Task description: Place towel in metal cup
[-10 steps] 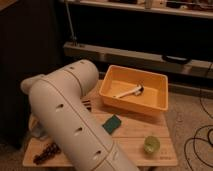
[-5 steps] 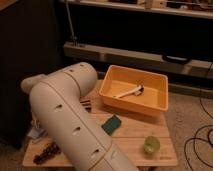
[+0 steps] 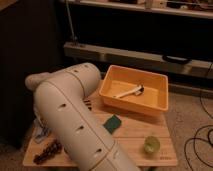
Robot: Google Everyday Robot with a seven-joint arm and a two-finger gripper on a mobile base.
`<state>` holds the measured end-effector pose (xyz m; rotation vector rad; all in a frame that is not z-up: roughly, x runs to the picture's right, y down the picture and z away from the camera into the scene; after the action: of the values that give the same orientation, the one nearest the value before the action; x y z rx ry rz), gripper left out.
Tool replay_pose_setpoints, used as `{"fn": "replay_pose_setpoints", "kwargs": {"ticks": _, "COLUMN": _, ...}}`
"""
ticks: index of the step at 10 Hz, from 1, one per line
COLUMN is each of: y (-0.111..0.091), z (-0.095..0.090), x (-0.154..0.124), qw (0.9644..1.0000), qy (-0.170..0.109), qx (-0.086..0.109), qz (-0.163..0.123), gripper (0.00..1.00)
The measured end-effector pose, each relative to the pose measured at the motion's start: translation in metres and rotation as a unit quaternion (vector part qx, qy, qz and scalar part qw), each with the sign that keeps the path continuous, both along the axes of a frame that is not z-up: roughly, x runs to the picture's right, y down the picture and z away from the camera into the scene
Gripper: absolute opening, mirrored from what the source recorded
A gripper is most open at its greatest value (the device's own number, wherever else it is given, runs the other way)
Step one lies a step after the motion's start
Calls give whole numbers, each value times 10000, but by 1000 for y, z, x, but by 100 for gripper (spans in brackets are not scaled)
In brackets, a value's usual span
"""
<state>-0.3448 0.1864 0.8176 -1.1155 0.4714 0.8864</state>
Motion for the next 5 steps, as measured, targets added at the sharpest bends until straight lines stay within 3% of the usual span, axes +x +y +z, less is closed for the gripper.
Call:
{"fn": "replay_pose_setpoints", "kwargs": {"ticks": 2, "y": -23, "z": -17, "x": 13, "qw": 9999, "qy": 35, "qx": -3, "qz": 120, "gripper": 0}}
{"fn": "replay_pose_setpoints", "kwargs": {"ticks": 5, "y": -68, "z": -66, "x": 45, "qw": 9997, "qy": -43, "qx": 81, "qz": 209, "gripper": 0}}
